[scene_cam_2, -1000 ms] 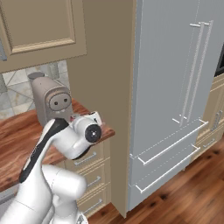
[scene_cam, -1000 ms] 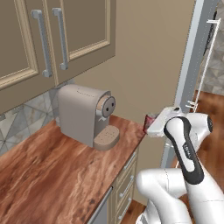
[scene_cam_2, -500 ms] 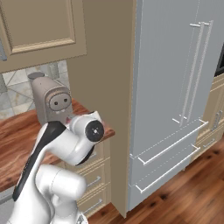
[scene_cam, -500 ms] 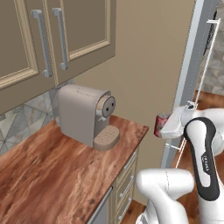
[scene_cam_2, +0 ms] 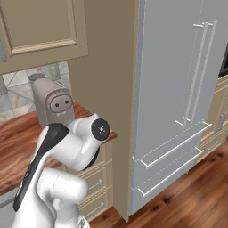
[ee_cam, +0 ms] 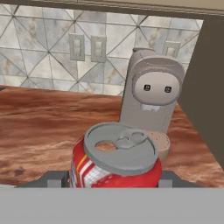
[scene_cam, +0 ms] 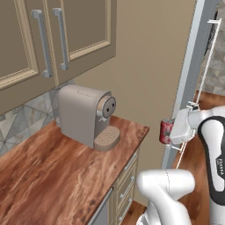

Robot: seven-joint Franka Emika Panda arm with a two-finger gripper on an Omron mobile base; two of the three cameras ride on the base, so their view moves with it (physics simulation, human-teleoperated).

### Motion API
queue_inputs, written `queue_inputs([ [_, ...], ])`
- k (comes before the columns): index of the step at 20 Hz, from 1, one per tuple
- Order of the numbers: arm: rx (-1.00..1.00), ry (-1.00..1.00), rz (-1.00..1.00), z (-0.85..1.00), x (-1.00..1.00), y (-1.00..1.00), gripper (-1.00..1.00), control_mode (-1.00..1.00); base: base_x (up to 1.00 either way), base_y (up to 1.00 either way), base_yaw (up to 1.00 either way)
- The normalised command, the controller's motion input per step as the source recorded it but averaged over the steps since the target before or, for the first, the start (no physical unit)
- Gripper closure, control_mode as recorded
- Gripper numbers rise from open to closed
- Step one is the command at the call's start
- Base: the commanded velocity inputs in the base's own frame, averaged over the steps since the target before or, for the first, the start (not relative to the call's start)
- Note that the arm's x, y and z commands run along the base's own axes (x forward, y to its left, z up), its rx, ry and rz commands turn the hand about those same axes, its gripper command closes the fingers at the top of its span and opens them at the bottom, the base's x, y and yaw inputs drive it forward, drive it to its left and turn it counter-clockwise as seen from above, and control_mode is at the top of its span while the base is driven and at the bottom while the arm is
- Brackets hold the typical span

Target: Four empty soda cans are scattered around the kitchen. Gather all the cans and cluster them next to the stove for recycling.

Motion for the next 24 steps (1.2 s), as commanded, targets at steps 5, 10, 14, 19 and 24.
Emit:
queue_inputs([
  [5,0.0,0.01,0.04,0.0,-0.01,0.01,1.0,1.0,0.0,0.0,0.0],
  [10,0.0,0.0,0.0,0.0,0.0,0.0,1.0,1.0,0.0,0.0,0.0],
  [14,0.0,0.0,0.0,0.0,0.0,0.0,1.0,1.0,-0.14,0.0,0.05],
  [19,0.0,0.0,0.0,0.0,0.0,0.0,1.0,1.0,-0.75,-0.05,0.11],
  [24,0.0,0.0,0.0,0.0,0.0,0.0,1.0,1.0,-0.97,-0.11,0.14],
])
